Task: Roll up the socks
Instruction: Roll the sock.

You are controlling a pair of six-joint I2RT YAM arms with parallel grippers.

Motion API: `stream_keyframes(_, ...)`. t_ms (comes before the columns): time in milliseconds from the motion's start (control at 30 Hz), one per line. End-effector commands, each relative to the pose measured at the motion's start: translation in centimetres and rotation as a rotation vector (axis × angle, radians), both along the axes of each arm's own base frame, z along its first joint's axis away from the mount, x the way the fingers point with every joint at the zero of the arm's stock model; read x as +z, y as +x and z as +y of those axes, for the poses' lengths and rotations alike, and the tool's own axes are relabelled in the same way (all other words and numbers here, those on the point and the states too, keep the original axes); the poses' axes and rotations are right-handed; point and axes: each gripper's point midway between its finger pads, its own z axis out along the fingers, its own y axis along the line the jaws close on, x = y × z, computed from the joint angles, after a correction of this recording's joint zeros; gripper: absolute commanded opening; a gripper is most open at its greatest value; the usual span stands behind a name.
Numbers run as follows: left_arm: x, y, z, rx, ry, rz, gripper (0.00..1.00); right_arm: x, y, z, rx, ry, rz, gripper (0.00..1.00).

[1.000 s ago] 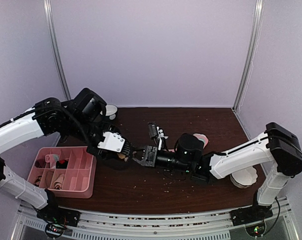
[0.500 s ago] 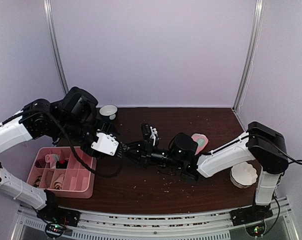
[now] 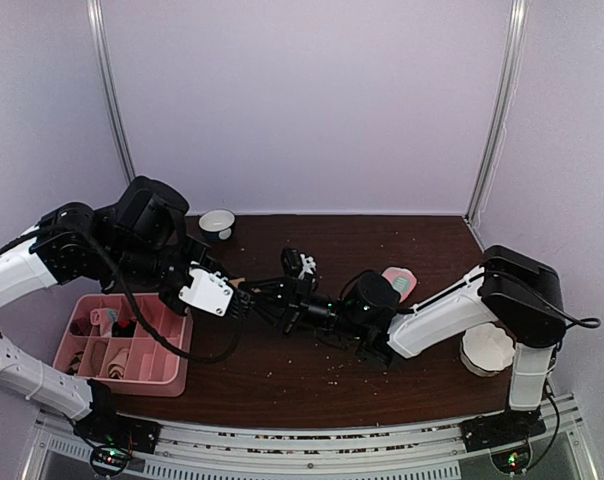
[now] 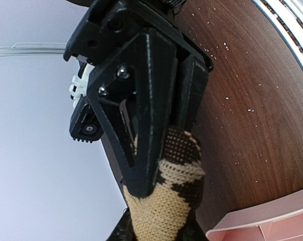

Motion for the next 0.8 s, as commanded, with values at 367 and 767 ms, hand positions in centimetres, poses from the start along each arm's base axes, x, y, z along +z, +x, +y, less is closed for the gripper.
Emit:
stream_keyframes(367,-0.2,-0.6,-0.4,0.050,-0.024,0.129,0.00,0.6,-0.4,-2.0,-0.072,-0.006,-0.159,0.31)
stream_keyframes(767,-1.0,-2.3,-0.9,0.236,-0.035,0.968,0.00,-3.3,-1.1,-7.4,-0.433,-0.709,-1.006,1.00)
